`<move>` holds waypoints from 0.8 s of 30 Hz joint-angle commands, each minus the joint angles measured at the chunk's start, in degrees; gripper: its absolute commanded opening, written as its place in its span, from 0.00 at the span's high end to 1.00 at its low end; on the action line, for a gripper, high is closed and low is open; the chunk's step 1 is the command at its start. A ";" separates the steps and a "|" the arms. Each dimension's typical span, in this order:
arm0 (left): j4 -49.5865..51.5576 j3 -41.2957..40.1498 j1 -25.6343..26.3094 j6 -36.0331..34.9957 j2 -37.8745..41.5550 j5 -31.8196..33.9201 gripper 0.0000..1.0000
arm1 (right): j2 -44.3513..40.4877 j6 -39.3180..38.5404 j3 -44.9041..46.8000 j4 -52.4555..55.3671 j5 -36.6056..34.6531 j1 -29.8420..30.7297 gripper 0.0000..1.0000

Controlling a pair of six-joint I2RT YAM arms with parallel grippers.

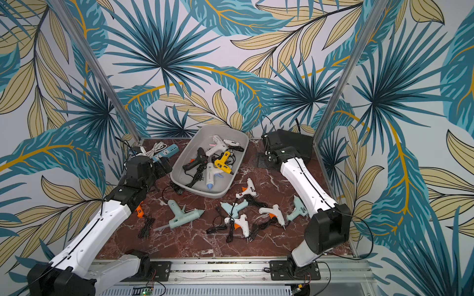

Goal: Put the hot melt glue gun into the storage box
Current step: Pick up the hot melt adhesive gun from the center of the board.

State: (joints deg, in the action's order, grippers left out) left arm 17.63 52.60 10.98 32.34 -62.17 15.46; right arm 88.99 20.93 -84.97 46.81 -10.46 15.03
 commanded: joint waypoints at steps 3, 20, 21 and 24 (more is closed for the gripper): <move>-1.49 -0.91 -0.61 -1.05 -0.46 -0.94 0.00 | -5.52 3.39 7.28 -2.40 -3.29 -3.91 0.15; -5.56 -2.24 -0.56 -0.08 -2.83 -3.49 0.00 | -15.78 7.46 26.14 -3.89 -1.85 -18.51 0.09; -5.90 -2.24 -0.67 0.00 -3.21 -3.66 0.00 | -15.93 7.44 27.18 -4.08 -1.50 -19.31 0.08; -6.67 -2.07 -0.58 0.01 -4.16 -4.21 0.00 | -16.54 7.20 30.08 -4.73 0.10 -21.86 0.09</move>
State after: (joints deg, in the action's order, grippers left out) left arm 13.39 51.35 10.96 32.45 -65.67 12.29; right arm 73.52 27.46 -57.69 42.98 -12.27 -5.04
